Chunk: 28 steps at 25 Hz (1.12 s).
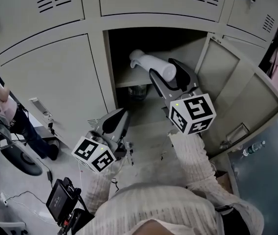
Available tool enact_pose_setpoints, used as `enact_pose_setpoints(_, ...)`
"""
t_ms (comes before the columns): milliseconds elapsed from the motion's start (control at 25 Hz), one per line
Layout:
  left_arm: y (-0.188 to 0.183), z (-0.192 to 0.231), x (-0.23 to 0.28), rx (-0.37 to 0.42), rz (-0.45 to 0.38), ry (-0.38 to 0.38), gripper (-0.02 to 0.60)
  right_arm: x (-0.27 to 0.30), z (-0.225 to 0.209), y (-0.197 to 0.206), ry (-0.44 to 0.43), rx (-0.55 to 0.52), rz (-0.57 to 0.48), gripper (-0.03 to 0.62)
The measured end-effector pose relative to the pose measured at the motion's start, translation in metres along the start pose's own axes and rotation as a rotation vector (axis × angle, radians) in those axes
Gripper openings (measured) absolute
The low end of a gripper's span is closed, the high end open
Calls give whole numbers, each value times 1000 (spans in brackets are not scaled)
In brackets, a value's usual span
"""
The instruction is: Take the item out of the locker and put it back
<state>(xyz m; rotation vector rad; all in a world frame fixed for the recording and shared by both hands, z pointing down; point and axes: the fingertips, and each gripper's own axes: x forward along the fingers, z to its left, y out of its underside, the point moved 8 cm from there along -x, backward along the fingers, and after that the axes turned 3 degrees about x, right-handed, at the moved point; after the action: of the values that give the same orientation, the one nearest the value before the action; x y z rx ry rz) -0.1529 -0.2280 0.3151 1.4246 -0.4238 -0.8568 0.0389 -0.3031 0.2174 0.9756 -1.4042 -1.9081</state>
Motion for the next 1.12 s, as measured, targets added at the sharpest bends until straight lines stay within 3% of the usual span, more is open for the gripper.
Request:
enact_pose_setpoints(240,3,2,6,6,17,25,8,25,-1,10,4,-45,157,267)
enact_pose_setpoints(440,4,2,9,3,26,34,8,41,0,12,-1,-62,180,268)
enact_pose_setpoints(920,5,5,19,5,44,51,8,76,3,25,-21,-187,356,270)
enact_pose_setpoints(1120,4,7,19,6,38,51,8,85,3,30,-31,-191,405,270)
